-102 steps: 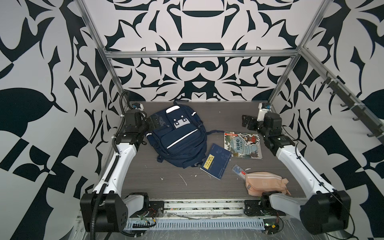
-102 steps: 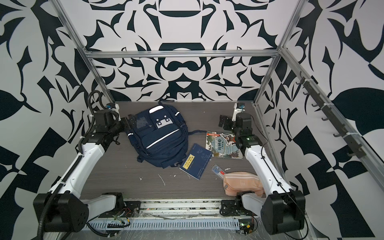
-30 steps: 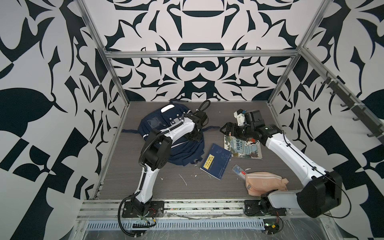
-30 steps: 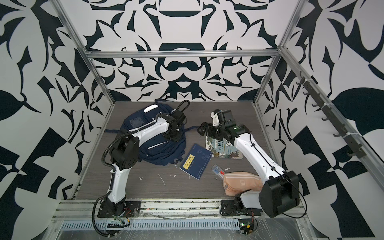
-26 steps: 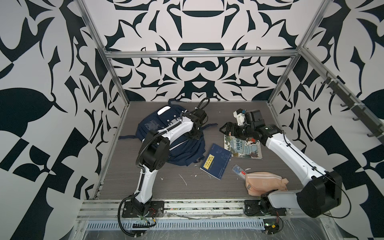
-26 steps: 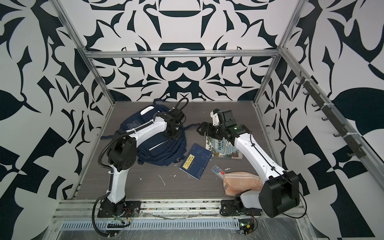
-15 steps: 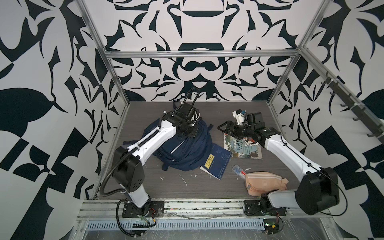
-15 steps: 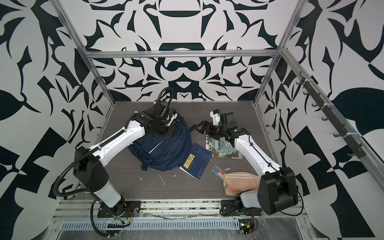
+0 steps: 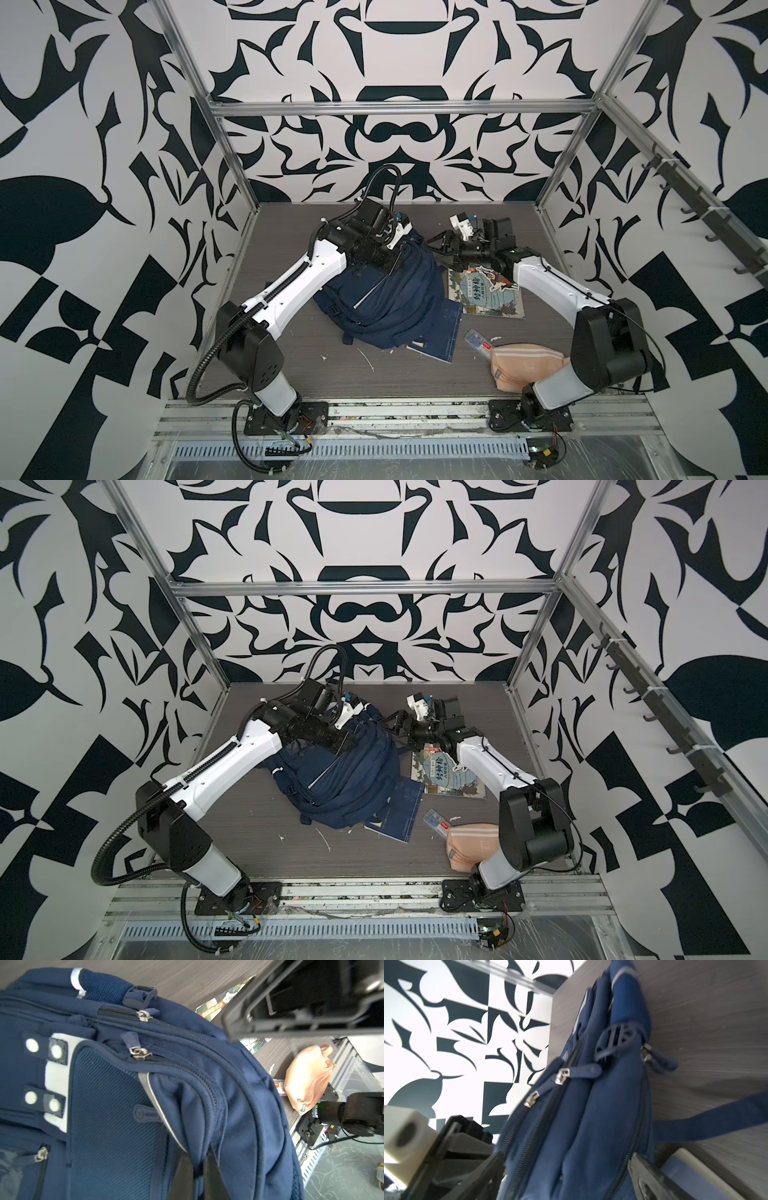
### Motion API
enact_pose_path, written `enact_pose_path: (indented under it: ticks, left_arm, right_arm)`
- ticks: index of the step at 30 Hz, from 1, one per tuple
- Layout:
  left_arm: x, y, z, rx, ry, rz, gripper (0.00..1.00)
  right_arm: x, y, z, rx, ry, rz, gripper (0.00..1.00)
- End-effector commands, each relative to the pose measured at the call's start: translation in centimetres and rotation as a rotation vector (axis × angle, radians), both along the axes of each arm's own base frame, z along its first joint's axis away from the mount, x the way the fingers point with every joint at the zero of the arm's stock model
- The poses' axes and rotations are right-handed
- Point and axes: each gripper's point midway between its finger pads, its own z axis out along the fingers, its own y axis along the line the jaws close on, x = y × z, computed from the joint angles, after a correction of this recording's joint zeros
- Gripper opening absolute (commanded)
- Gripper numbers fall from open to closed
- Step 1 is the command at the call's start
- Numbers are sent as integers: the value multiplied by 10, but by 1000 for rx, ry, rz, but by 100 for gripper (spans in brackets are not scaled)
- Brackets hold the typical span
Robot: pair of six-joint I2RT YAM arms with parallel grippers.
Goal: Pack the student bag
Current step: 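Grasp the backpack top with the left gripper and lift it upright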
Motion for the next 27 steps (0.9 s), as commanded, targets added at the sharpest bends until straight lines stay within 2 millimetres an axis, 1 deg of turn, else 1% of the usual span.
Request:
enact_pose_path:
  ticks: [1, 3, 5, 7, 11, 13, 14, 17, 19, 22, 23, 24, 27]
  left_arm:
    - [7, -16, 52, -108, -140, -83, 0]
    - [8, -17, 53, -105, -146, -89, 0]
    - [9, -17, 53, -103, -149, -92, 0]
    - [10, -16, 50, -97, -148, -90, 0]
    - [10, -15, 47, -94, -151, -84, 0]
    - [11, -15, 48, -97, -153, -81, 0]
    - [11, -15, 48, -98, -154, -80, 0]
    - [13, -17, 47, -104, -154, -76, 0]
    - [14, -18, 47, -112, -153, -75, 0]
    - [16, -21, 47, -120, -154, -74, 0]
    - [17, -22, 48, -123, -160, -75, 0]
    - [18, -23, 48, -124, -162, -76, 0]
    - [16, -33, 49, -112, -165, -114, 0]
  right_arm:
    - [-11, 16, 10, 30, -37, 91, 97]
    - [-15, 21, 6, 33, -25, 110, 97]
    - [-17, 25, 7, 43, -28, 117, 94]
    - [-20, 26, 5, 40, -30, 115, 88]
    - [-26, 24, -4, 27, -16, 109, 77]
    - [-29, 23, -5, 25, -17, 108, 69]
    - [-31, 23, -4, 25, -18, 109, 62]
    - [-34, 24, -7, 16, -18, 106, 37]
    - [-37, 23, -9, 8, -16, 105, 23]
    - [-43, 21, -12, -11, -16, 97, 5]
    - [-46, 19, -12, -18, -17, 92, 1]
    - [-49, 18, -11, -23, -24, 89, 0]
    - [-65, 17, -8, -37, -39, 104, 0]
